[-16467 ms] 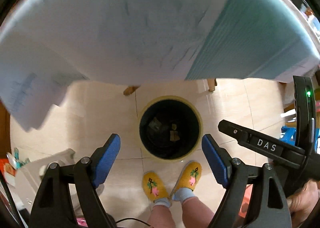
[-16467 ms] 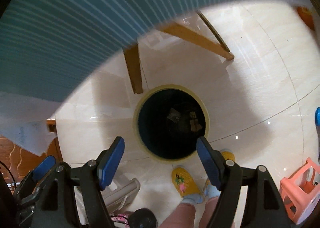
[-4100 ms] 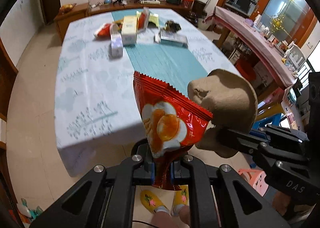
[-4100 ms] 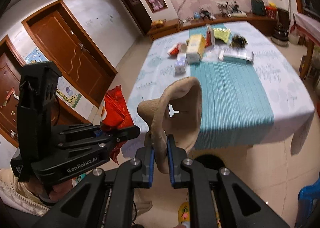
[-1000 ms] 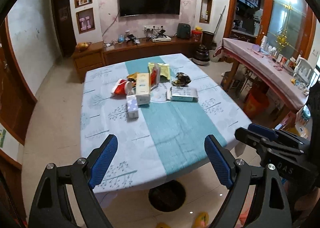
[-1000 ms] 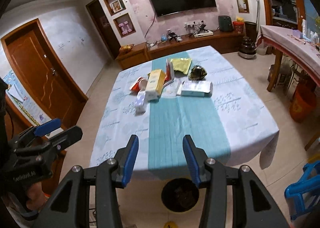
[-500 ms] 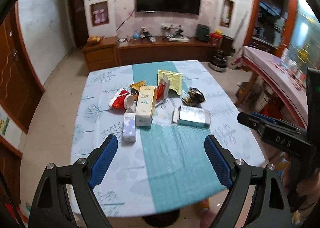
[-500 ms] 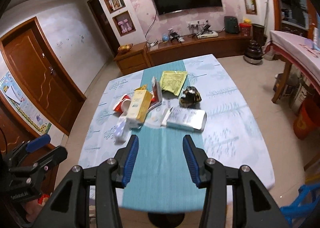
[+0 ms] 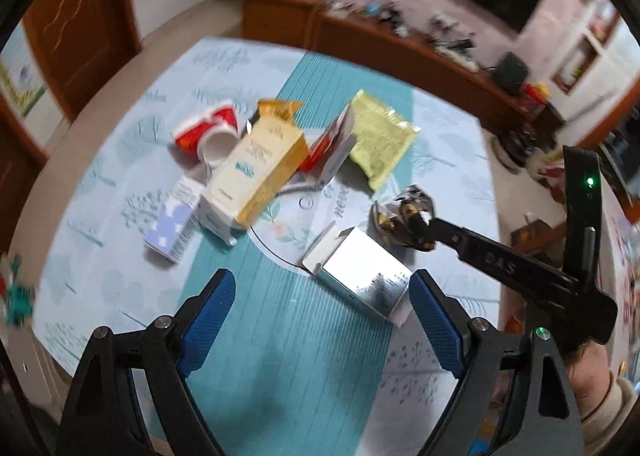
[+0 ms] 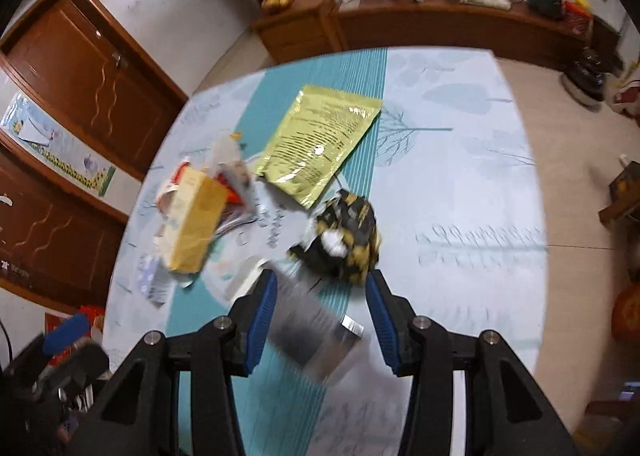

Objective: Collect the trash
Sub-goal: 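Grasp the crumpled black-and-yellow foil wrapper with the right tool while the left grasps the silver box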

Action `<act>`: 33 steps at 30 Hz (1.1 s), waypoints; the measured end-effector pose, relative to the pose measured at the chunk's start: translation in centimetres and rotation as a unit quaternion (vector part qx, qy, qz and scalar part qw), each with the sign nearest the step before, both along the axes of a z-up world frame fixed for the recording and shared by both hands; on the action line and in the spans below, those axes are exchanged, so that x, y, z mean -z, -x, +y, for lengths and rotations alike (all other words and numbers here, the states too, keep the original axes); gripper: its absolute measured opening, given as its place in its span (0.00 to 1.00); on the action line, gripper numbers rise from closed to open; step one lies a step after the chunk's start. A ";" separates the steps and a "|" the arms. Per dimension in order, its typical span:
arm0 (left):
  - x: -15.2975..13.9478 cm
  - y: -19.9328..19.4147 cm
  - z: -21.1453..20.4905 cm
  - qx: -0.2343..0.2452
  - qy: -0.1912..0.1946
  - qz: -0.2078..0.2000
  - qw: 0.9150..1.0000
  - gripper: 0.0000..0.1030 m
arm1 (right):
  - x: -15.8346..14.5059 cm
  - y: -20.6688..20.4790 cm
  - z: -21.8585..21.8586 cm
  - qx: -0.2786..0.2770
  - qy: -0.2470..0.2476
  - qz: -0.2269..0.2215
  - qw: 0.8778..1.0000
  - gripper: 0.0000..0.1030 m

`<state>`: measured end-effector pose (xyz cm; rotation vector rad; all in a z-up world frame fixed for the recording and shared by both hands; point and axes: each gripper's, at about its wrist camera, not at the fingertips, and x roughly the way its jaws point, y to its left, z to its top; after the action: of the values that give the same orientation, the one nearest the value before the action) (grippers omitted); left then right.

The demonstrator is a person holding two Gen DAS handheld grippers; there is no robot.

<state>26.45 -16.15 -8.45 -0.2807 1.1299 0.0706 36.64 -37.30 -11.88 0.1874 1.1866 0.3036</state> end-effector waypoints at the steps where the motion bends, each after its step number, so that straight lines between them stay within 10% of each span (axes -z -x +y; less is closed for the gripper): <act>1: 0.7 -0.5 -0.2 -0.008 0.002 0.010 1.000 0.85 | 1.0 -1.0 0.0 -0.003 -0.004 0.009 1.000 0.45; 9: 4.7 -3.6 -1.0 -0.076 0.030 0.062 0.995 0.85 | 5.4 -4.7 -0.9 -0.008 -0.042 0.043 0.998 0.45; 23: 12.0 -7.3 -3.9 -0.197 0.058 0.173 0.963 0.85 | 4.4 -5.2 -6.6 -0.008 -0.057 0.018 0.998 0.35; 33: 14.2 -7.9 -6.3 -0.177 0.040 0.208 0.961 0.77 | 4.9 -3.3 -6.7 -0.020 -0.059 0.023 0.998 0.35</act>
<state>34.37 -22.42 -22.69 -0.5573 1.4916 0.4184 39.89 -44.04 -16.82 0.2755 1.2198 0.4075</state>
